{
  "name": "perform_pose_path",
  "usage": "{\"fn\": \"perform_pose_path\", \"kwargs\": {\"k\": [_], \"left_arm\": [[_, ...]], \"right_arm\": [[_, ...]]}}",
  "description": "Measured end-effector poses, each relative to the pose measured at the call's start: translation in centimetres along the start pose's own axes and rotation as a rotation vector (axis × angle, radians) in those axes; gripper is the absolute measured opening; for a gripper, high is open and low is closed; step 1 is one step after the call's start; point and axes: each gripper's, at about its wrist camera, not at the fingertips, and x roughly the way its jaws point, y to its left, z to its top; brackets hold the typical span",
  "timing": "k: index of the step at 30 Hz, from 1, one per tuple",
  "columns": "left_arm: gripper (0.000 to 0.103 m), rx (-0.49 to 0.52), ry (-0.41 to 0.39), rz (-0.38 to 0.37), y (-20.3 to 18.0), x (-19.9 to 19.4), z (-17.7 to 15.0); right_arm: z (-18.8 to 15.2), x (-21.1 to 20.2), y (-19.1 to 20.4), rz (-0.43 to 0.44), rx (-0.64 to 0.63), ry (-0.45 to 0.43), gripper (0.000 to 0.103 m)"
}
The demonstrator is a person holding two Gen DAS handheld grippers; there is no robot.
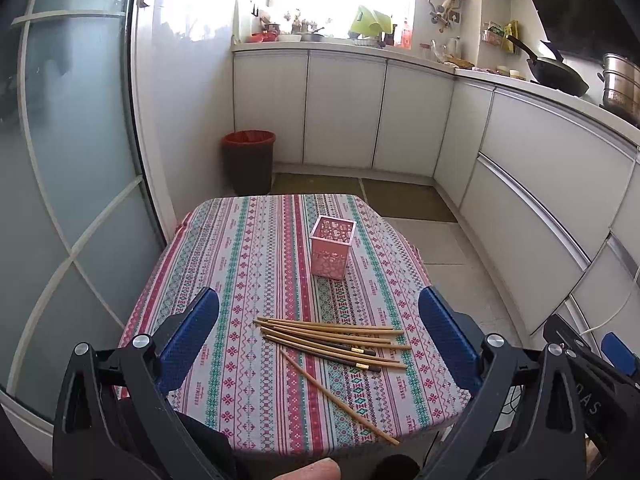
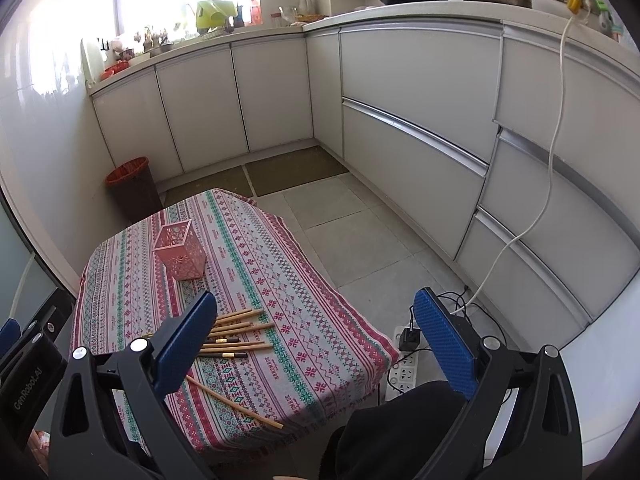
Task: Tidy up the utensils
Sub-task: 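Lower the left tool to the chopstick pile and grasp one chopstick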
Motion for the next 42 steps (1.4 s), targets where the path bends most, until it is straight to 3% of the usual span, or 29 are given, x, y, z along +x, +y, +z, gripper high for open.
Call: {"fn": "perform_pose_path", "kwargs": {"k": [6,10,15,18,20,23,25,28,30,32,36,42], "left_arm": [[0.096,-0.008,0.044,0.012,0.5,1.8,-0.1],[0.096,0.077,0.154,-0.005,0.2,5.9,-0.5],[0.096,0.329,0.346,-0.096,-2.2,13.0,-2.6],[0.096,0.49,0.475,-0.26,-4.1,15.7,-5.0],[0.096,0.696,0.529,-0.388,-5.6,16.0,-7.3],[0.096,0.965,0.584,-0.499,-7.1,15.3,-10.7],[0.095,1.065,0.635,-0.571,-7.8,15.0,-12.1],[0.086,1.182,0.684,-0.584,-9.4,16.1,-14.2],[0.069,1.243,0.721,-0.578,-10.3,17.3,-15.7],[0.062,1.301,0.761,-0.591,-10.8,17.9,-17.0],[0.062,1.433,0.798,-0.623,-10.8,18.4,-19.2],[0.059,1.486,0.801,-0.63,-11.0,20.1,-19.6]], "right_arm": [[-0.1,2.2,-1.0,0.04,0.072,0.094,0.096],[-0.7,4.8,-2.0,0.101,0.145,0.219,0.096],[-0.6,6.5,-3.5,0.083,0.188,0.227,0.096],[-0.5,8.1,-4.7,0.101,0.229,0.271,0.096],[-0.5,9.3,-5.6,0.12,0.257,0.311,0.096],[-0.8,11.0,-6.8,0.12,0.299,0.341,0.096],[-1.1,12.0,-7.5,0.113,0.33,0.347,0.096],[-1.0,13.0,-9.0,0.094,0.383,0.342,0.096],[-0.9,13.5,-10.0,0.07,0.404,0.331,0.096],[-0.7,14.0,-10.8,0.048,0.413,0.327,0.096],[-0.8,15.6,-11.8,0.037,0.44,0.352,0.096],[-1.5,17.6,-11.1,0.028,0.433,0.4,0.096]]}}
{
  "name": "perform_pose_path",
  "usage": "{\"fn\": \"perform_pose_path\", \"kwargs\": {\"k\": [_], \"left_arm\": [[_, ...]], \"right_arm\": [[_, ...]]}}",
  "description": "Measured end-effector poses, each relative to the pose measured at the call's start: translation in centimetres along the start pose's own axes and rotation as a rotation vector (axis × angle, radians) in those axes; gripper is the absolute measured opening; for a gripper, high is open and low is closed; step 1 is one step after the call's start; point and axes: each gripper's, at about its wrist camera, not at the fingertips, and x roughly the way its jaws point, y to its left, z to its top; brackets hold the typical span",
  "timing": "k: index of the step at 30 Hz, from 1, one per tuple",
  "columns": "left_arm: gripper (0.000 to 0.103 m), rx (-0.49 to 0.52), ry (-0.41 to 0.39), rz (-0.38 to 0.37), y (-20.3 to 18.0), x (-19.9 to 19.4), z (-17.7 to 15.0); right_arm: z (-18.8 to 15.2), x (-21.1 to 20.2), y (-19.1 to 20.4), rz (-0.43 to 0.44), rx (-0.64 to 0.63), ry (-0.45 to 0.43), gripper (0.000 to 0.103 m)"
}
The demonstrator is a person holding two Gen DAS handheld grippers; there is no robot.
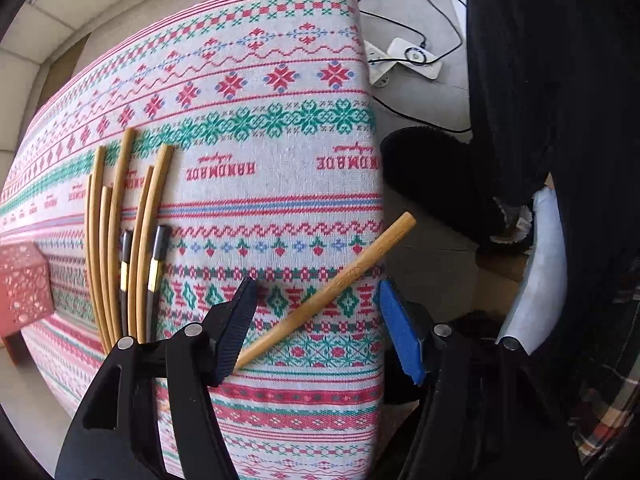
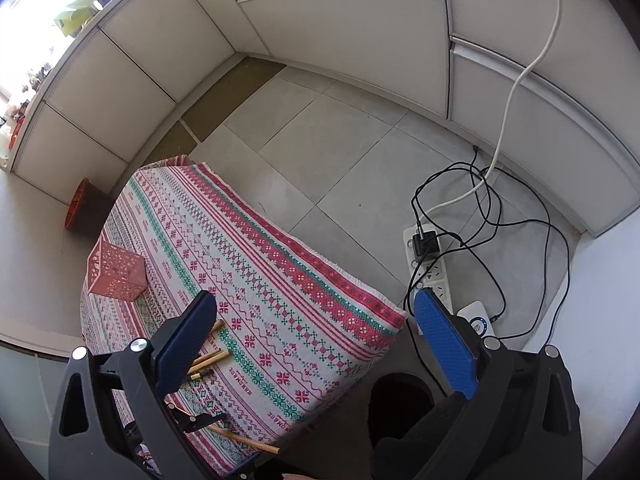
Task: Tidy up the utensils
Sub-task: 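Lower the left tool to the chopstick pile and grasp one chopstick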
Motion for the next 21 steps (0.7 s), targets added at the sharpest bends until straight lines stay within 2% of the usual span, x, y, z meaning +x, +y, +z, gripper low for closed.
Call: {"fn": "perform_pose_path", "kwargs": {"k": [4,7,9,12,17,21], "left_arm": [[0.052,0.035,-0.016,-0.027,0.0,0.3,0.3],[0.04,0.016,-0.057,-0.089,1.0,-0.1,-0.3],[0.021,-0.013,-0.09,-0.105,1.5,-0.9,-1.2],[0.008,-0.094,-0.147,-0.134,3.0,-0.9,-2.5],[0.007,-0.251,-0.248,-0.106,5.1,-1.1,-5.8],[0.007,-0.35,-0.361,-0.083,5.5,-3.2,-8.3]], "right_arm": [[0.0,0.8,0.4,-0.026,-0.01,0.01,0.096],[-0.2,1.2,0.8,-0.046,-0.017,0.021,0.096],[-0.4,1.5,1.1,-0.06,-0.025,0.027,0.096],[-0.9,1.8,2.1,-0.082,-0.049,0.036,0.096],[-1.8,2.9,3.5,-0.082,-0.053,0.091,0.096],[-2.8,4.4,4.4,-0.086,-0.03,0.146,0.096]]}}
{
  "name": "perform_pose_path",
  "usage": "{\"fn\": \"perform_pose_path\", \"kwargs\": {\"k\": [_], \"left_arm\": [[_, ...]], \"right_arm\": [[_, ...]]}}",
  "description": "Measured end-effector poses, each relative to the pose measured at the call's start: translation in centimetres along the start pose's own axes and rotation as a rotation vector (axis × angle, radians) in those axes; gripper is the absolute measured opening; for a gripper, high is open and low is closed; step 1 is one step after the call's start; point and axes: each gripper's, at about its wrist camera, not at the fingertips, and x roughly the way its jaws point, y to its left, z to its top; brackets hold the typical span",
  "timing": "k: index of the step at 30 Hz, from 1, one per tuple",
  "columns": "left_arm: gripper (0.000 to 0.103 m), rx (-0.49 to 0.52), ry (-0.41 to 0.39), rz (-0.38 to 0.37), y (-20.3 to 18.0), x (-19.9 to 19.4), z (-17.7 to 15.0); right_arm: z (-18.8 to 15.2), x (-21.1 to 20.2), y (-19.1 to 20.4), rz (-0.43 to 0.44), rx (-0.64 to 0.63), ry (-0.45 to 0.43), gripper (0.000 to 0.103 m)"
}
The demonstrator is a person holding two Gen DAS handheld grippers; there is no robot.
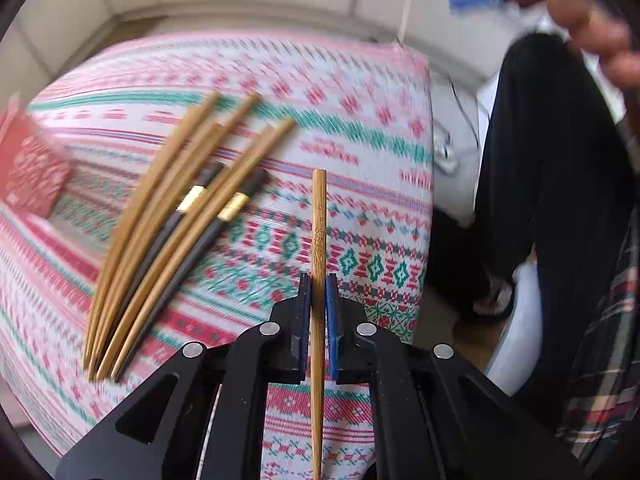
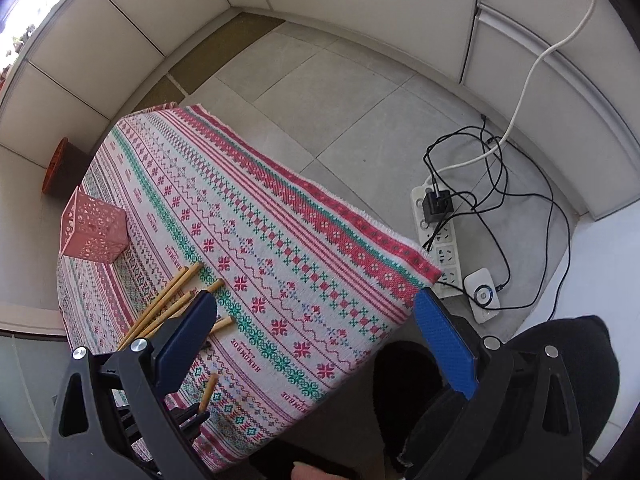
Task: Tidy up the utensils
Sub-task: 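Lower the left tool to the chopstick pile and grasp one chopstick, then lift the chopstick upright with the left tool while the right tool grasps another chopstick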
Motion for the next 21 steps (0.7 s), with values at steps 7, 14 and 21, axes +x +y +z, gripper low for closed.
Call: {"fn": "perform_pose_path", "kwargs": {"k": [7,14,21], "left_arm": [[0.007,-0.261,-0.377,0.035,3.2,-9.9,-1.6],[0.007,-0.432,-0.735,0.046,4.8,-17.2,-4.4],[0.007,-0.474,-0.86,0.067,5.2,-19.7,-6.7]], "right_arm": [[-1.6,4.4,2.0,0.071,0.145,0.199,0.095],[-0.1,6.6,6.8,0.198,0.183,0.276,0.068],[0.9,10.2,8.8,0.226,0.223,0.321,0.038]]}}
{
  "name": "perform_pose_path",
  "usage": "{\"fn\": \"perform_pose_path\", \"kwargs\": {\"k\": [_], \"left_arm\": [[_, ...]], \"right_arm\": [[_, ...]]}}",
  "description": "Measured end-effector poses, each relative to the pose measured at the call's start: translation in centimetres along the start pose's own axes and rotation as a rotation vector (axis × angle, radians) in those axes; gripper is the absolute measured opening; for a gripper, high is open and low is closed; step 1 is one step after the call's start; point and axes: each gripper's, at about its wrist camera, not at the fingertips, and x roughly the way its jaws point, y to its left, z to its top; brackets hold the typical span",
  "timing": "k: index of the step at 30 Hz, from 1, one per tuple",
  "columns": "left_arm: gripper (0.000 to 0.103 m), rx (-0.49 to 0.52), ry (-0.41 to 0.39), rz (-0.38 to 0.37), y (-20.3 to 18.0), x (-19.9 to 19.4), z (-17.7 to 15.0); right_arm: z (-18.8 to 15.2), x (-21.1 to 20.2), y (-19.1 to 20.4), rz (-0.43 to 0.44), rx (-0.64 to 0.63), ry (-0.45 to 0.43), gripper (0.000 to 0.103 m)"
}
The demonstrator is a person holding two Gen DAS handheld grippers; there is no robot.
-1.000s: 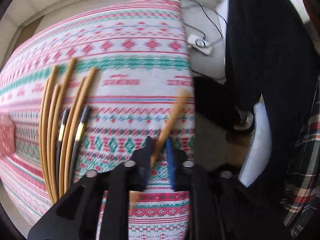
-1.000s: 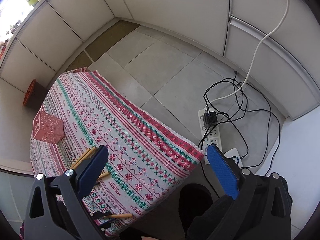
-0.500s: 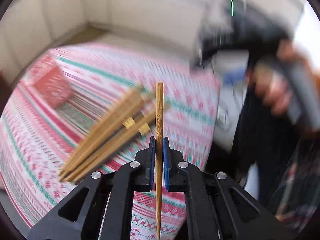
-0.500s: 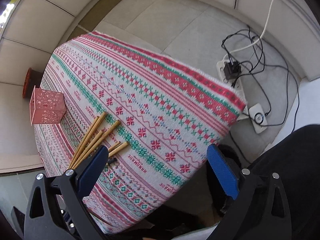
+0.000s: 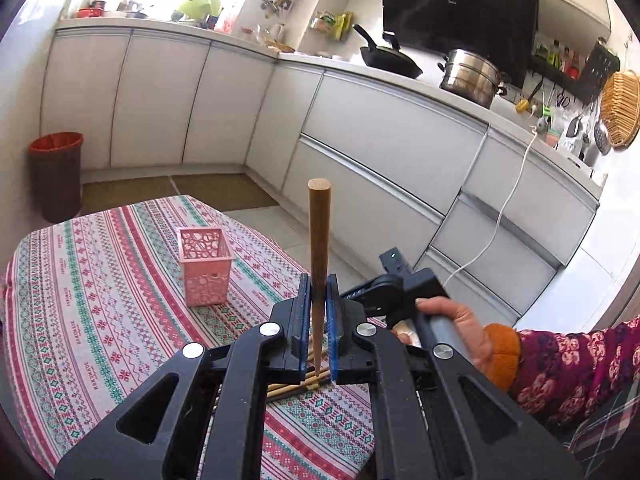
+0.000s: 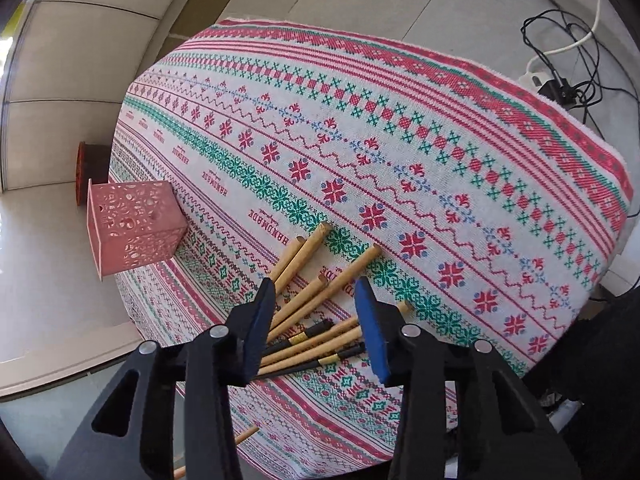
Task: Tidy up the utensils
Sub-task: 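Lift the chopstick upright with the left tool while the right tool grasps another chopstick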
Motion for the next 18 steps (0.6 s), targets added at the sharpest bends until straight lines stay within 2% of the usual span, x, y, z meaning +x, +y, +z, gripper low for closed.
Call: {"fn": "perform_pose_path", "kwargs": {"k": [2,10,14,18], "left_arm": [[0.007,-0.001,-0.015,0.001,0.6,-0.8,0.4],[0.007,0.006,-0.048,-0.011,0.6,-2.3,1.0],[0.007,0.002,-0.057,-0.018,0.9,-2.6,0.9],[0.007,-0.007,-0.061,-0.009,1.0,-2.9,0.8]], "right_arm": [[0.4,0.9,0.1,-0.005,0.025,0.009,0.034],[1.6,2.3,1.4,-0.06,0.059,-0.027,0.033],[1.7,2.5,1.6,-0.124,0.058,-0.041,0.021],[1.7,2.7,1.8,-0.159,0.057,-0.062,0.018]]}}
